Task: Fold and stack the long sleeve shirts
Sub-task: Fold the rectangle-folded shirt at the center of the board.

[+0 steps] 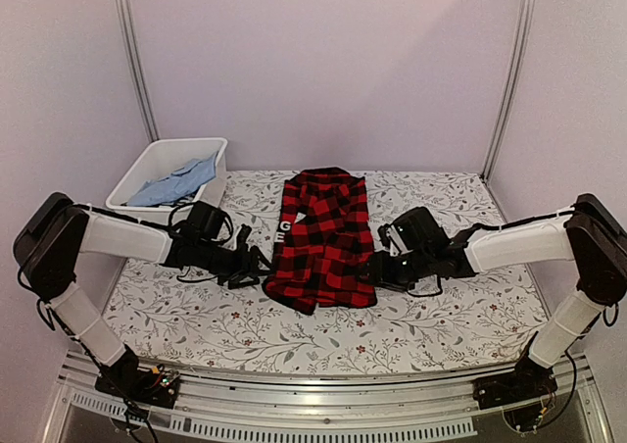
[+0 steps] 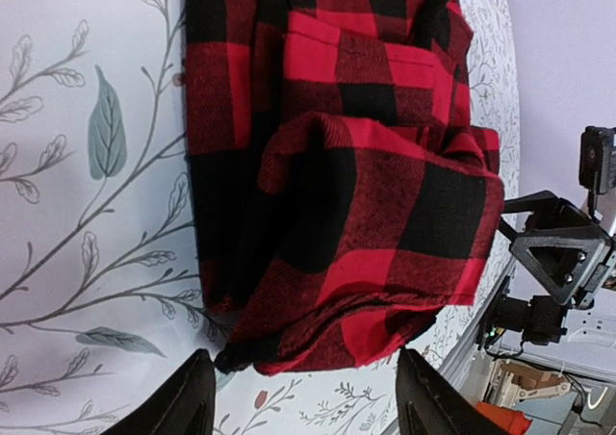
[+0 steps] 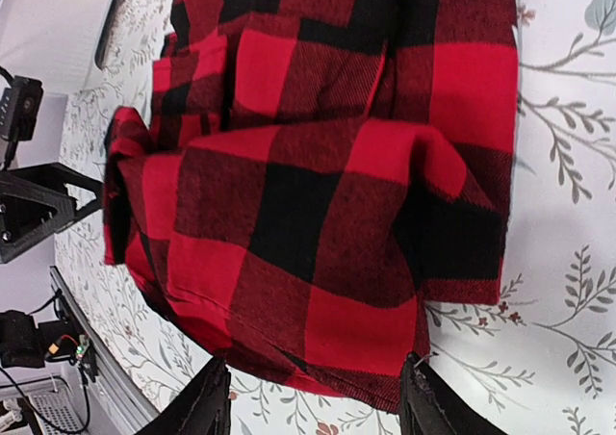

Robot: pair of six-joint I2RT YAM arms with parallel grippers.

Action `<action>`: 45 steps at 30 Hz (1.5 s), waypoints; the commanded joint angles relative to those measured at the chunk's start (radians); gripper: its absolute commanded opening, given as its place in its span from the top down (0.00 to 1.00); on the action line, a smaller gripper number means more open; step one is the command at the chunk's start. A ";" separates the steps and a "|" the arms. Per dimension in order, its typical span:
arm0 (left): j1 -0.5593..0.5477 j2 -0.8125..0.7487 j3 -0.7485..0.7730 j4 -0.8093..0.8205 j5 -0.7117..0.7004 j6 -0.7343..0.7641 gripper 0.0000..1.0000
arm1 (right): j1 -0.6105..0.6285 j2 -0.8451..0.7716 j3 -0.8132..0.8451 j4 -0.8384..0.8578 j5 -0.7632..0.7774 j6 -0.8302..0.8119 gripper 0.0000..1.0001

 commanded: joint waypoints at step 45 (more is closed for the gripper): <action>0.059 0.360 0.527 -0.030 0.040 -0.008 0.72 | -0.159 0.332 0.500 -0.103 0.086 -0.092 0.71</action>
